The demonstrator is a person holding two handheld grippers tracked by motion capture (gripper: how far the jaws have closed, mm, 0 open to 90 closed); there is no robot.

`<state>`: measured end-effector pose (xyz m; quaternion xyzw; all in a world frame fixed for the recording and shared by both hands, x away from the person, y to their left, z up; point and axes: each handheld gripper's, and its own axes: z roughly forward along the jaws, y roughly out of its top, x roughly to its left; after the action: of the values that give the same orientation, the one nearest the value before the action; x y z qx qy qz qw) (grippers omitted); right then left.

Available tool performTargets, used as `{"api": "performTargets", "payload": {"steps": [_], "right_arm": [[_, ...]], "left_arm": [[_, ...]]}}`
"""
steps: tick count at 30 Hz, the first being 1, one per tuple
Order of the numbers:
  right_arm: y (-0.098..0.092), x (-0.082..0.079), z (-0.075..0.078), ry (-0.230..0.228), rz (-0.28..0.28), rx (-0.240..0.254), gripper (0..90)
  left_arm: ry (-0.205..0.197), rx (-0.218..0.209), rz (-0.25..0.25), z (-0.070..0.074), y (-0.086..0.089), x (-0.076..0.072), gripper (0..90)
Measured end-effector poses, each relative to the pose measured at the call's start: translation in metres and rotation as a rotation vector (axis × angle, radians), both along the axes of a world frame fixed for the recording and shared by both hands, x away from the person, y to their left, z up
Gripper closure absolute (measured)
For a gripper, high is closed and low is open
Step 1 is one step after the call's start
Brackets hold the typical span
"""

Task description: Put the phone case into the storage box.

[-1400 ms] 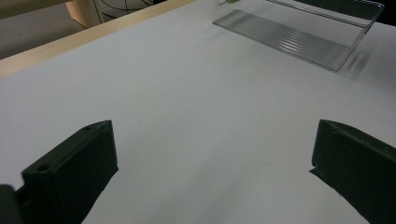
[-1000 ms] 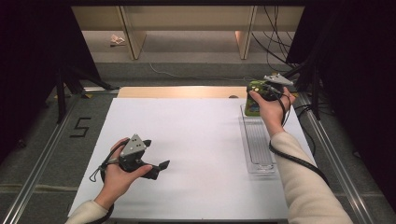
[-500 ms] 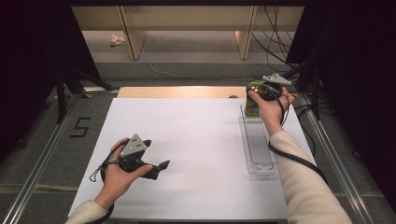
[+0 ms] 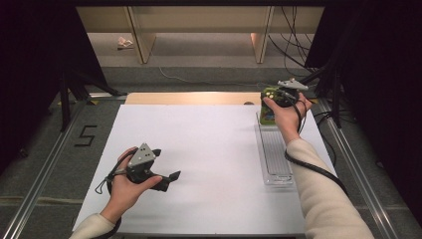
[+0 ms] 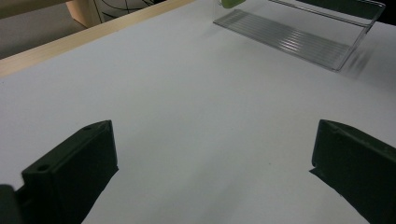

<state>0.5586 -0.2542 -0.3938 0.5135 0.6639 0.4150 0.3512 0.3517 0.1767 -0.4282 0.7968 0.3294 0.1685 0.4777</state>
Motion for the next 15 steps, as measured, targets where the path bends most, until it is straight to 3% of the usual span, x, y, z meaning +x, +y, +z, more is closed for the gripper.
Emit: {"api": "performTargets", "payload": {"steps": [15], "right_arm": [[0.0000, 0.0043, -0.0049, 0.005, 0.019, -0.009, 17.0]], "left_arm": [[0.001, 0.000, 0.000, -0.0004, 0.0000, 0.0003, 0.0]]}}
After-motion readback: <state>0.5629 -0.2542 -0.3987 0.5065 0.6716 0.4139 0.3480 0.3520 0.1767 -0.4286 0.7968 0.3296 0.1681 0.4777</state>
